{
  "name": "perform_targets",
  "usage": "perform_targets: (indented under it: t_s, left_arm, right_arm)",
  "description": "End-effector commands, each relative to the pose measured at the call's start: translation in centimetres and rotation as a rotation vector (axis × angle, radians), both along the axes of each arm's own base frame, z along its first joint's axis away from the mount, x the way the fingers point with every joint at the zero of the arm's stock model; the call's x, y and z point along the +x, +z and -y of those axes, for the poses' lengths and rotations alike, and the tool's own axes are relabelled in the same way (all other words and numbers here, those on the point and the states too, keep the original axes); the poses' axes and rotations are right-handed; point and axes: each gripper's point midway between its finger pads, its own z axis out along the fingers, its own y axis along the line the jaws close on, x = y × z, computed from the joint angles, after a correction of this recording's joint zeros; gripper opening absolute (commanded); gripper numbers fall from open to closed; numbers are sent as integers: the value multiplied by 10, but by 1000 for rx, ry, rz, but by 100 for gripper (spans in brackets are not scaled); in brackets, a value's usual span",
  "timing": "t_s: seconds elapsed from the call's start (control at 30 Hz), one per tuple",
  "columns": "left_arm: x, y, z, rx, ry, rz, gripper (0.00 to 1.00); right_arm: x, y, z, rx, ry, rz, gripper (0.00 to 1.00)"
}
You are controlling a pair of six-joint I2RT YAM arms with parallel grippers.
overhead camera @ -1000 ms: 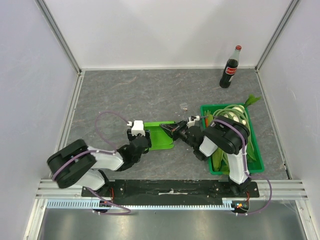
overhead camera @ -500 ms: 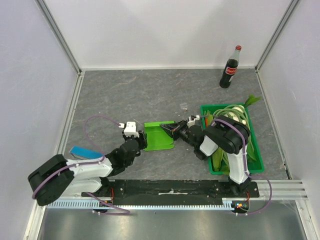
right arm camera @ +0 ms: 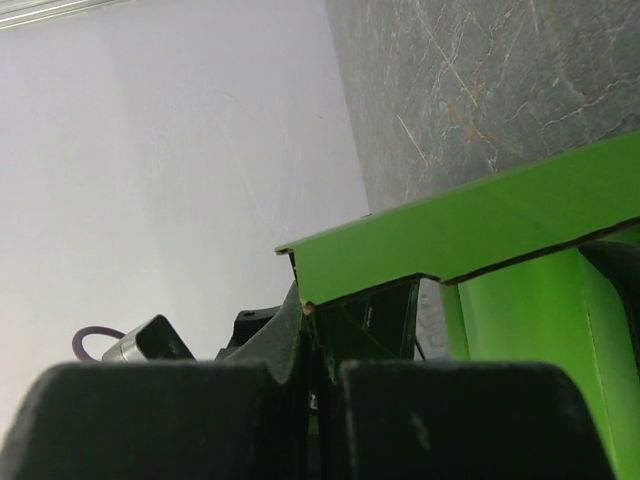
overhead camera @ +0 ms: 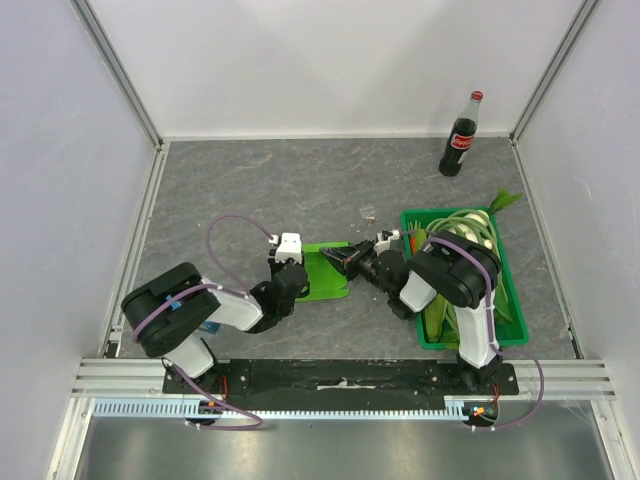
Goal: Fold the paper box
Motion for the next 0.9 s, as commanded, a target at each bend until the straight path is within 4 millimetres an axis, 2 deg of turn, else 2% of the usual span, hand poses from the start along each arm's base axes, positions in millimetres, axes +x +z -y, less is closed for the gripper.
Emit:
perform_targets:
  t_s: [0.0, 0.2, 0.3, 0.33, 0.37, 0.43, 0.53, 0.63, 0.67, 0.7, 0.73, 0.77, 0.83, 0.87]
  left_arm:
    - [22, 16, 2, 16, 74, 87, 45]
    - [33, 15, -3, 71, 133, 104, 30]
    - [37, 12, -3, 86, 162, 105, 17]
    - [38, 8, -4, 111, 178, 82, 5]
    - [38, 6, -8, 126, 211, 74, 2]
    - [36, -5, -12, 129, 259, 34, 2]
    - [34, -10, -15, 106, 281, 30, 2]
    - [32, -7, -9, 66, 238, 23, 2]
    - [32, -7, 0, 46, 190, 7, 2]
    - [30, -6, 3, 37, 165, -4, 9]
    - [26, -7, 5, 26, 142, -24, 38]
    - [23, 2, 15, -28, 94, -37, 49]
    - [9, -2, 16, -42, 29, -88, 70]
    - [6, 17, 20, -92, -5, -70, 72]
  right_arm:
    - [1, 16, 0, 41, 2, 44, 0]
    - [1, 18, -1, 39, 7, 47, 0]
    - [0, 16, -2, 32, 9, 45, 0]
    - [0, 16, -3, 31, 10, 44, 0]
    - [-1, 18, -5, 35, 10, 46, 0]
    - [-2, 18, -5, 36, 9, 45, 0]
    - [-5, 18, -5, 33, 1, 42, 0]
    - [-4, 16, -8, 30, 6, 38, 0]
    - [-3, 16, -9, 30, 9, 38, 0]
    - [-3, 12, -10, 25, 18, 35, 0]
    - [-2, 13, -11, 27, 21, 37, 0]
    - [0, 12, -10, 26, 18, 38, 0]
    - [2, 11, -10, 16, 26, 53, 0]
    - [3, 10, -9, 7, 25, 56, 0]
